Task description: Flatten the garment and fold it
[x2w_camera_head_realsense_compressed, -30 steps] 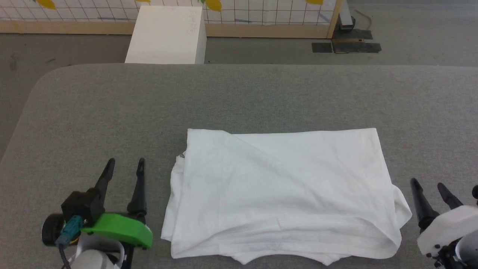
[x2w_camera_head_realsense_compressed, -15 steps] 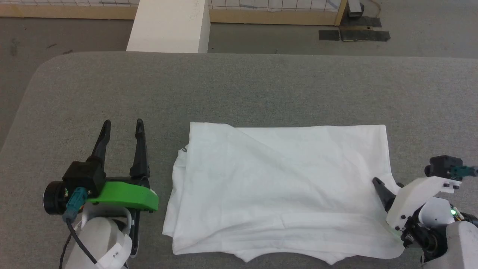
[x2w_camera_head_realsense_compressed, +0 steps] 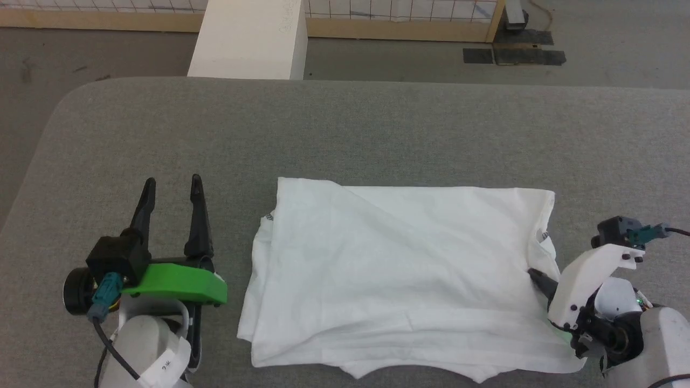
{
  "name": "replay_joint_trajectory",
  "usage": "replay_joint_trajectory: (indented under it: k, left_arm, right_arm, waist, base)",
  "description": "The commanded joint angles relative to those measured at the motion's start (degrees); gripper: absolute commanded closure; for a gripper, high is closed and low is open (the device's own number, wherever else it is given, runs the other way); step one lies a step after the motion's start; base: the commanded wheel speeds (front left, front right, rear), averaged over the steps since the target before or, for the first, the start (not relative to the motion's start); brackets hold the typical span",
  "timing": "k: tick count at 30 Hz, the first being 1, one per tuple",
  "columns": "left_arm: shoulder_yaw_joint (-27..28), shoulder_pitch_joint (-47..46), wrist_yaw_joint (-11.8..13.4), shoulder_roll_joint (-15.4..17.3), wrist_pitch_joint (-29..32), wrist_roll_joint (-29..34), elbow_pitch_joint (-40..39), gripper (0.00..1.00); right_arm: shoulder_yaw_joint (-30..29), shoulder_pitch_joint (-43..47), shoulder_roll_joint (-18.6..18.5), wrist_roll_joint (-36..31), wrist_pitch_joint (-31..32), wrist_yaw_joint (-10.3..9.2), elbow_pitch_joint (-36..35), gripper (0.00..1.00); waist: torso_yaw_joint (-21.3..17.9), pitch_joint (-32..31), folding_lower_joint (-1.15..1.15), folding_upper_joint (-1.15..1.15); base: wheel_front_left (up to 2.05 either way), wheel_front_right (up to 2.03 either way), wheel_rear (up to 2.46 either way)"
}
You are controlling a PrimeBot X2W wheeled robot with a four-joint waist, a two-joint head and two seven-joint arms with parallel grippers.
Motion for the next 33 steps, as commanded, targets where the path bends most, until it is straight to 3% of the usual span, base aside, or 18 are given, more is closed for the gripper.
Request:
replay_joint_trajectory:
  k: [1, 7, 11, 16, 20, 27, 30, 33]
  left_arm:
    - [0.5, 0.4, -0.5, -0.5, -0.3, 0.7, 0.1, 0.0]
    - [1.8, 0.7, -1.8, -1.6, -0.3, 1.9, 0.4, 0.0]
    - [2.6, 1.3, -2.6, -2.2, -0.3, 2.5, 0.6, 0.0]
    - [3.3, 1.9, -3.1, -2.6, -0.3, 3.0, 0.8, 0.0]
    - [3.9, 2.1, -3.6, -2.7, -0.3, 3.2, 1.0, 0.0]
    - [4.4, 2.0, -4.1, -3.0, -0.3, 3.7, 1.4, 0.0]
    - [4.4, 1.5, -4.2, -3.2, -0.3, 3.5, 0.8, 0.0]
    - [4.3, 0.9, -4.3, -3.3, -0.3, 3.5, 0.6, 0.0]
  right_arm:
    - [-0.2, 1.6, 0.8, -0.7, -0.3, -0.08, 0.5, 1.0]
    - [-6.6, 2.3, 0.8, -7.7, -4.8, -0.08, -2.7, 1.0]
    - [-14.0, 3.8, 0.7, -17.4, -7.7, -0.08, -7.4, 1.0]
    - [-14.4, 5.3, 0.7, -19.6, -7.5, -0.08, -12.5, 1.0]
    - [-9.1, 6.7, 0.8, -18.2, -6.3, -0.08, -19.7, 1.0]
    - [8.7, 8.0, 0.8, -14.4, 1.3, -0.08, -33.4, 1.0]
    - [19.0, 4.9, 0.8, -14.9, 3.3, -0.08, -33.6, 1.0]
    - [24.5, 1.5, 0.8, -15.1, 2.9, -0.08, -29.7, 1.0]
  waist:
    - [-0.1, -0.1, 0.0, 0.0]
    - [-0.2, -0.7, 0.0, 0.0]
    - [-0.1, -1.0, 0.0, 0.0]
    - [-0.4, -1.4, 0.0, 0.0]
    - [-0.5, -1.6, 0.0, 0.0]
    - [-0.6, -1.8, 0.0, 0.0]
    - [0.0, -0.7, 0.0, 0.0]
    - [0.7, 0.4, 0.0, 0.0]
  base:
    - [0.0, 0.0, 0.0]
    - [0.0, 0.0, 0.0]
    - [0.0, 0.0, 0.0]
    - [0.0, 0.0, 0.0]
    - [0.0, 0.0, 0.0]
    - [0.0, 0.0, 0.0]
    - [0.0, 0.0, 0.0]
    - [0.0, 0.0, 0.0]
